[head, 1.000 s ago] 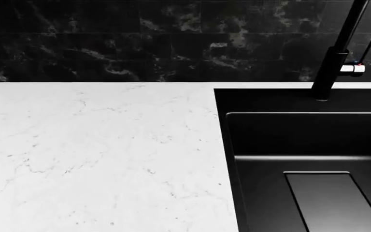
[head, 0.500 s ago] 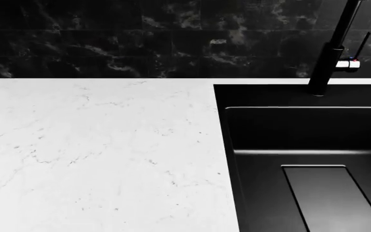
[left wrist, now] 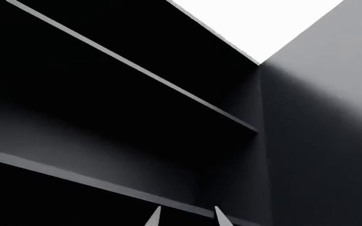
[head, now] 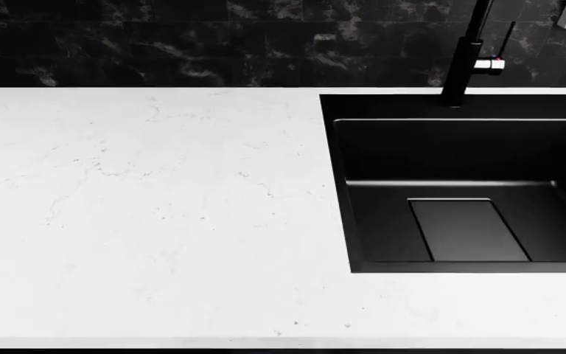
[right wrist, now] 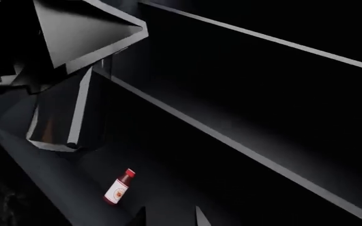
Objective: Pick and place the shaker into the drawer. Then close the cabinet.
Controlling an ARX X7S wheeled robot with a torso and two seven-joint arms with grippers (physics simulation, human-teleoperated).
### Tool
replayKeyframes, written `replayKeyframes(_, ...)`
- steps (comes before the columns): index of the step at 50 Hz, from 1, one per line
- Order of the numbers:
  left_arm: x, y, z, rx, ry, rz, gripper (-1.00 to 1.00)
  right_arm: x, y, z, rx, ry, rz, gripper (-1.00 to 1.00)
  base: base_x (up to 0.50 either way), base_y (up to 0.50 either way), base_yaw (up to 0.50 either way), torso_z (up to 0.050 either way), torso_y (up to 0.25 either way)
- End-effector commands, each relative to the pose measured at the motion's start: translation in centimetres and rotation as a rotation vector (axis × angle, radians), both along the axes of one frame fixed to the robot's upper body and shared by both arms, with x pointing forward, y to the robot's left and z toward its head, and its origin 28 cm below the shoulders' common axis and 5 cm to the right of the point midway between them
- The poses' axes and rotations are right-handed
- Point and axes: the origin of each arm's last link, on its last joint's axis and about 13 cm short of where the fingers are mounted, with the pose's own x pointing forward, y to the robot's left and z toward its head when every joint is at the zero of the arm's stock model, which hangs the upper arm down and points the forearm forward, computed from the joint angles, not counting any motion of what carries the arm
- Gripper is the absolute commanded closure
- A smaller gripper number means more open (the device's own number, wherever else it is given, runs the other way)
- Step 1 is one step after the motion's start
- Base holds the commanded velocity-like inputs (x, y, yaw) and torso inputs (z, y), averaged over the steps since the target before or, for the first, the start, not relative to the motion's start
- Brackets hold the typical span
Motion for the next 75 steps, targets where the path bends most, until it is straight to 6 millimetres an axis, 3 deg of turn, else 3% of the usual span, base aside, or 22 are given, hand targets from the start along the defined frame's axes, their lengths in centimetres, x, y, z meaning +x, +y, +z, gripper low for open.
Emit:
replayKeyframes(1,-0.3,0.2,-1.1,0.006,0.016,-0.030,1.00,-0.1,-0.1,-2.6,0.029,0.021,-0.011,1.00,-0.50,0.00,0.00,0.000,0.000)
replayKeyframes(14,-0.3,-0.5,-2.4,0.039,0.032,-0.046,1.00,-0.4,-0.7,-4.0,0.063,0.041,-0.026,1.00,-0.50,0.00,0.00,0.000,0.000)
replayKeyframes(18,0.4,-0.8,-4.2,0.070,0.074,-0.055,1.00,0.4,-1.1,-5.0,0.085,0.061,-0.030,1.00,-0.49,0.00,0.00,0.000,0.000)
replayKeyframes(21,1.2,-1.0,-6.8,0.101,0.133,-0.058,1.00,1.1,-1.5,-6.4,0.114,0.094,-0.033,1.00,0.00,0.00,0.00,0.000,0.000)
replayKeyframes(23,2.1,-1.0,-9.5,0.125,0.193,-0.054,1.00,2.1,-2.1,-8.0,0.138,0.130,-0.041,1.00,0.00,0.00,0.00,0.000,0.000)
replayKeyframes(31,5.8,-0.5,-20.7,0.192,0.441,0.023,1.00,5.4,-3.7,-17.4,0.272,0.289,-0.049,1.00,0.00,0.00,0.00,0.000,0.000)
replayKeyframes(37,6.5,0.8,-27.8,0.215,0.569,0.086,1.00,5.7,-3.1,-22.9,0.348,0.359,-0.049,1.00,0.00,0.00,0.00,0.000,0.000)
replayKeyframes(41,5.8,1.1,-30.3,0.230,0.608,0.093,1.00,5.5,-2.7,-24.8,0.368,0.390,-0.046,1.00,0.00,0.00,0.00,0.000,0.000)
replayKeyframes(53,4.7,1.2,-34.8,0.287,0.691,0.094,1.00,4.7,-2.3,-28.0,0.405,0.459,-0.051,1.00,0.00,0.00,0.00,0.001,0.000)
replayKeyframes(55,4.7,1.2,-35.1,0.288,0.692,0.098,1.00,4.6,-3.6,-27.7,0.495,0.444,-0.175,1.00,0.00,0.00,0.00,0.000,0.000)
replayKeyframes(57,4.7,1.3,-35.4,0.287,0.699,0.103,1.00,4.2,-3.2,-27.5,0.521,0.446,-0.211,1.00,0.00,0.00,0.00,0.000,0.000)
replayKeyframes(59,4.5,1.3,-35.8,0.287,0.706,0.104,1.00,3.3,-2.1,-28.0,0.407,0.483,-0.042,1.00,0.00,0.00,0.00,0.000,0.000)
replayKeyframes(75,4.2,1.8,-39.0,0.293,0.771,0.143,1.00,3.0,-2.1,-32.3,0.418,0.579,-0.003,1.00,0.00,0.00,0.00,0.000,0.001)
